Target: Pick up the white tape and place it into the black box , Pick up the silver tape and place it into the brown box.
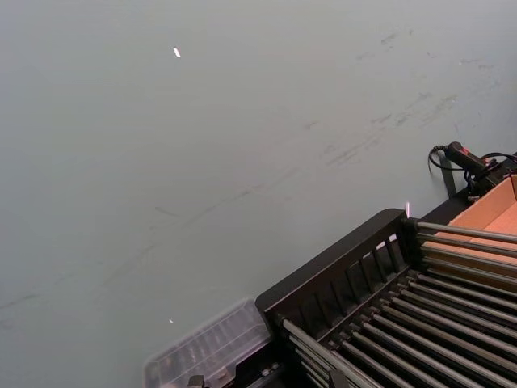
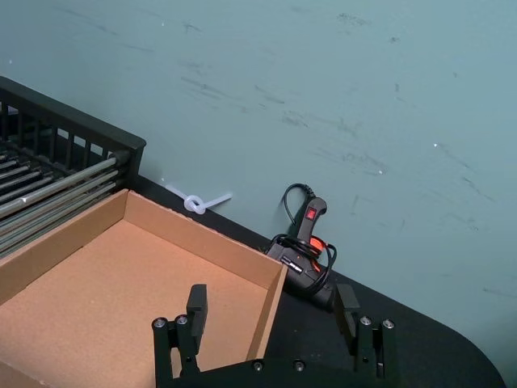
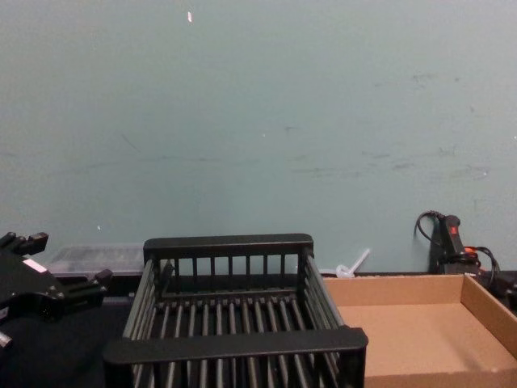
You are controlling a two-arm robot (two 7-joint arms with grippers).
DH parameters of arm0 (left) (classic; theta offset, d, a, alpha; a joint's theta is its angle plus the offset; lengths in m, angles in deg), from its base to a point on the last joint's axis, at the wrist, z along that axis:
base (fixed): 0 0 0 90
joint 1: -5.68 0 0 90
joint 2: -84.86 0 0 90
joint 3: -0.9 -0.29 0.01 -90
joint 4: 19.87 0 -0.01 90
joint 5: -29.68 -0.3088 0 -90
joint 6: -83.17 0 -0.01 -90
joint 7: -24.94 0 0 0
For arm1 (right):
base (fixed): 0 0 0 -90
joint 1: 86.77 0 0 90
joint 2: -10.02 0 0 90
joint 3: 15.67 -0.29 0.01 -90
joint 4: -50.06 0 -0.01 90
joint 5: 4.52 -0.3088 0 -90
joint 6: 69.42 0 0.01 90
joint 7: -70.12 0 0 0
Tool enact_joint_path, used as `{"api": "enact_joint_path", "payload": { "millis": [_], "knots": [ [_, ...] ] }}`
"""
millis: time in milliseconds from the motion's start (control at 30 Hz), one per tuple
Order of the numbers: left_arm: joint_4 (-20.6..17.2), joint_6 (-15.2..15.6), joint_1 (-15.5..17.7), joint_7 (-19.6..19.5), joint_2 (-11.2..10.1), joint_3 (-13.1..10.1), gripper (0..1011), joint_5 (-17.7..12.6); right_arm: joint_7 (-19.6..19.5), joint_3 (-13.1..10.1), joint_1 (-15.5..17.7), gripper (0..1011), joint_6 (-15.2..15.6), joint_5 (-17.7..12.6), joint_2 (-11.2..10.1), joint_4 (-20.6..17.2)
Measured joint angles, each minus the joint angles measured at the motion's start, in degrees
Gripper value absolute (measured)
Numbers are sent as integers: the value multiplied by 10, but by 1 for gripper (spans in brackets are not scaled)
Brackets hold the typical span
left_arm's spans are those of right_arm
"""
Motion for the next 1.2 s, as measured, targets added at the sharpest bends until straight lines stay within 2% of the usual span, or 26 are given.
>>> {"api": "enact_joint_path", "payload": {
  "millis": [1200],
  "knots": [
    [0,0,0,0,0,0,1001,0,0,0,0,1000,0,0,0,0]
  ]
}}
